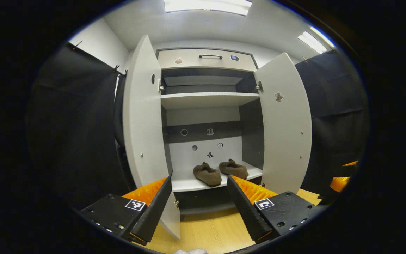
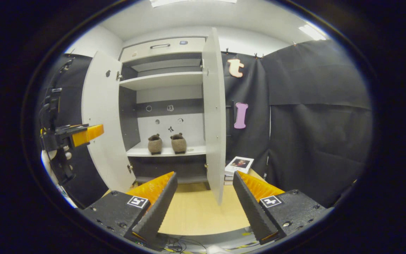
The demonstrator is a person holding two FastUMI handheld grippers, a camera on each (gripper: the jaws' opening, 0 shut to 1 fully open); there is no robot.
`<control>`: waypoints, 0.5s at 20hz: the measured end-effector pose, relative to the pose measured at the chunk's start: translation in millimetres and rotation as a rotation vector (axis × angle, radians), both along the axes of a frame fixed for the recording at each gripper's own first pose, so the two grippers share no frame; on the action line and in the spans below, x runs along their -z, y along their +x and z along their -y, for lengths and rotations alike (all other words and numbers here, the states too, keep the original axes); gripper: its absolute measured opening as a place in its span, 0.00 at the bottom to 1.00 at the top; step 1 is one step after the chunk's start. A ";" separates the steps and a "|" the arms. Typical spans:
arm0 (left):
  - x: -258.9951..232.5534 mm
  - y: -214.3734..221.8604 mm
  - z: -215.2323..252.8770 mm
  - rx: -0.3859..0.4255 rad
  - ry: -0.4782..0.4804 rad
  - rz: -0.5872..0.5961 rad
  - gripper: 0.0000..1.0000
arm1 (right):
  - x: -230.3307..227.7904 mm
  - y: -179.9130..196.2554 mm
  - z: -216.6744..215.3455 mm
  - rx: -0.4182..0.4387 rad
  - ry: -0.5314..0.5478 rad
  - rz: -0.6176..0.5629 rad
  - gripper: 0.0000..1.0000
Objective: Grab one shoe with the right hand and put it into the shoe cabinet, grab the other shoe with the left hand and put it into the shoe cabinet; then close the right door with the right hand and the left door with the left hand.
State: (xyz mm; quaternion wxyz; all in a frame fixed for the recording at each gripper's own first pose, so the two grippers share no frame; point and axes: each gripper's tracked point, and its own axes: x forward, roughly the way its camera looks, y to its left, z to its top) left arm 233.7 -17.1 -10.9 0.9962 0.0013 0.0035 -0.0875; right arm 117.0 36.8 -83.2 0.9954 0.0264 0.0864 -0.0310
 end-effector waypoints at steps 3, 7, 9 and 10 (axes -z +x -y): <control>22.4 -36.6 -21.9 -0.054 -0.022 -0.036 1.00 | 2.7 -4.1 0.6 -0.007 -0.006 -0.008 1.00; 47.8 -71.5 -39.4 -0.108 -0.016 -0.084 0.96 | 4.0 -5.1 -1.9 -0.022 -0.019 -0.015 1.00; 52.6 -78.1 -39.4 -0.116 -0.019 -0.092 1.00 | 2.3 -2.1 -4.1 -0.034 -0.027 -0.013 1.00; 53.7 -80.3 -38.6 -0.117 -0.029 -0.097 0.96 | -0.1 -0.2 -1.5 -0.038 -0.031 -0.010 1.00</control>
